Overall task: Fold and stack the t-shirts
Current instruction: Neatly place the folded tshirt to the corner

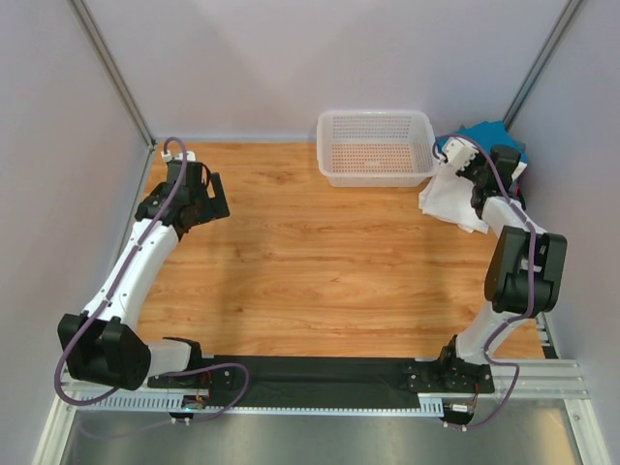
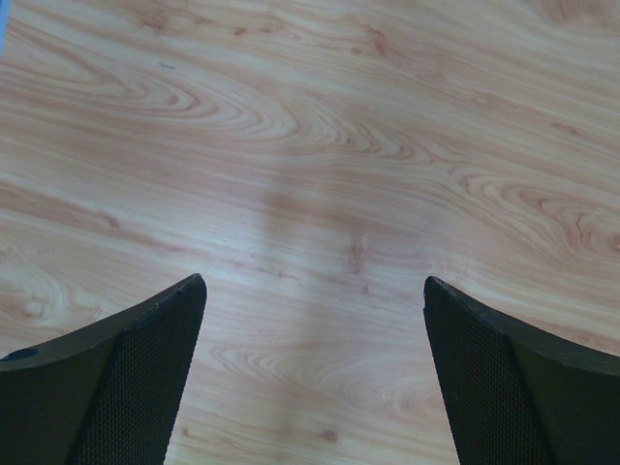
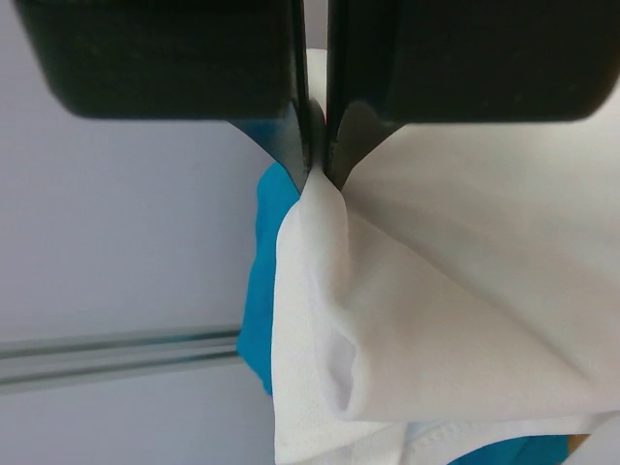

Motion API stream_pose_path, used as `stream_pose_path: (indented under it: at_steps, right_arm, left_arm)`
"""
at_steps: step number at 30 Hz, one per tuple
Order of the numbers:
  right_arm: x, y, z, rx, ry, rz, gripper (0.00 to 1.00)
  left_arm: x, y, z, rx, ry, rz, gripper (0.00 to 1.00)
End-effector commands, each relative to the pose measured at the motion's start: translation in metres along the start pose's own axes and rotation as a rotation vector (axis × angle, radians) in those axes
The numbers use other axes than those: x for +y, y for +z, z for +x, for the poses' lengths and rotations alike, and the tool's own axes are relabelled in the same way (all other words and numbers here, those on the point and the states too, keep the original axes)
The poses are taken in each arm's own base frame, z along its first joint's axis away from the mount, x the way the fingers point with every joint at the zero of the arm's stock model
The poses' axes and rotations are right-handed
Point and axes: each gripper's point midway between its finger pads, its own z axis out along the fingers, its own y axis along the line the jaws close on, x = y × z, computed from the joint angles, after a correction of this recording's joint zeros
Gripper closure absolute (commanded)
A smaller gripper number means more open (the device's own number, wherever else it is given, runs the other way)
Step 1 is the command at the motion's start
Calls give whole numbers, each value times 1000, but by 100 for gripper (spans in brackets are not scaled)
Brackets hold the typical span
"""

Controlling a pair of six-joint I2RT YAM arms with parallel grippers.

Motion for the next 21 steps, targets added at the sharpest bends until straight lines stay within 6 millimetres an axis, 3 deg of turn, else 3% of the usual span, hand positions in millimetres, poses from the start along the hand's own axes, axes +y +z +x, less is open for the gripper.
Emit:
stream_pose_path:
  at_steps: [1, 3, 9, 10, 13, 17, 21]
  right_arm:
    - [-56, 8, -27, -149, -107, 126, 99]
    - [-70, 11, -26, -164, -119, 144, 99]
    - [-86, 31, -16, -199, -147, 147, 100]
    - [-95, 34, -19, -209, -169, 159, 100]
    - [-98, 43, -19, -227, -193, 133, 100]
    - [-125, 47, -31, -280, -227, 174, 100]
    - [-125, 60, -32, -308, -263, 166, 100]
  left_arm:
    - [4, -1, -16, -24, -17, -41, 0]
    - [3, 2, -16, -14, -21, -46, 0]
    - [1, 10, -15, 6, -36, -61, 0]
    - [1, 11, -15, 8, -42, -65, 1]
    - [0, 14, -14, 20, -51, -71, 0]
    - [1, 18, -12, 32, -59, -86, 1]
    - [2, 19, -13, 28, -59, -95, 0]
